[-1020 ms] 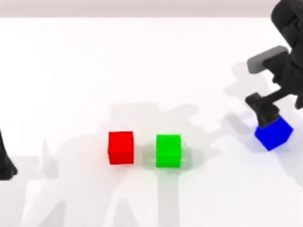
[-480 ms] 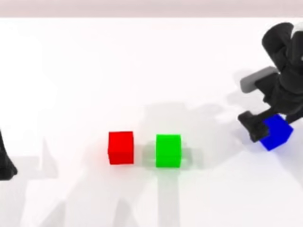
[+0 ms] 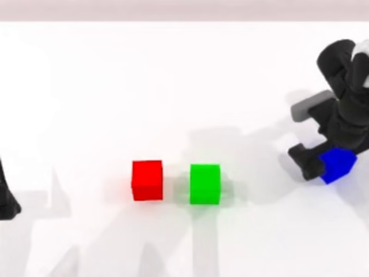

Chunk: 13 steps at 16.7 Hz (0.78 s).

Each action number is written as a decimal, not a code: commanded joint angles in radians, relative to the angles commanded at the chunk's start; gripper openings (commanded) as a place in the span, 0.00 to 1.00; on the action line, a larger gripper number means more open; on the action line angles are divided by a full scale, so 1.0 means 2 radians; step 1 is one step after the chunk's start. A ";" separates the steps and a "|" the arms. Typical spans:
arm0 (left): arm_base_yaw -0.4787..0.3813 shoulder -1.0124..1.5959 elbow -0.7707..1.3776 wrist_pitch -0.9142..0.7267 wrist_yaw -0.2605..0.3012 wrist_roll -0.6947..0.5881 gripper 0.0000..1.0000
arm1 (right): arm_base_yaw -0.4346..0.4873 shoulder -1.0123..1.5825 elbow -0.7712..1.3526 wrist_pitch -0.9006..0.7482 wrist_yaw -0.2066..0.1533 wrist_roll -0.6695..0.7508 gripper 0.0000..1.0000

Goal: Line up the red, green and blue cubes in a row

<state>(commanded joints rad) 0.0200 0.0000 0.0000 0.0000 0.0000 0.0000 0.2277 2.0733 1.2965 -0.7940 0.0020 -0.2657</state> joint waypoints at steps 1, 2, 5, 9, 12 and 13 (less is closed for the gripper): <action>0.000 0.000 0.000 0.000 0.000 0.000 1.00 | 0.000 0.000 0.000 0.000 0.000 0.000 0.92; 0.000 0.000 0.000 0.000 0.000 0.000 1.00 | 0.000 0.000 0.000 0.000 0.000 0.000 0.85; 0.000 0.000 0.000 0.000 0.000 0.000 1.00 | 0.000 0.000 0.000 0.000 0.000 0.000 0.62; 0.000 0.000 0.000 0.000 0.000 0.000 1.00 | 0.000 0.000 0.000 0.000 0.000 0.000 0.32; 0.000 0.000 0.000 0.000 0.000 0.000 1.00 | 0.000 0.000 0.000 0.000 0.000 0.000 0.10; 0.000 0.000 0.000 0.000 0.000 0.000 1.00 | 0.000 0.000 0.000 0.000 0.000 0.000 0.02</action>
<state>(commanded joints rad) 0.0200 0.0000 0.0000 0.0000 0.0000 0.0000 0.2277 2.0733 1.2965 -0.7940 0.0020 -0.2657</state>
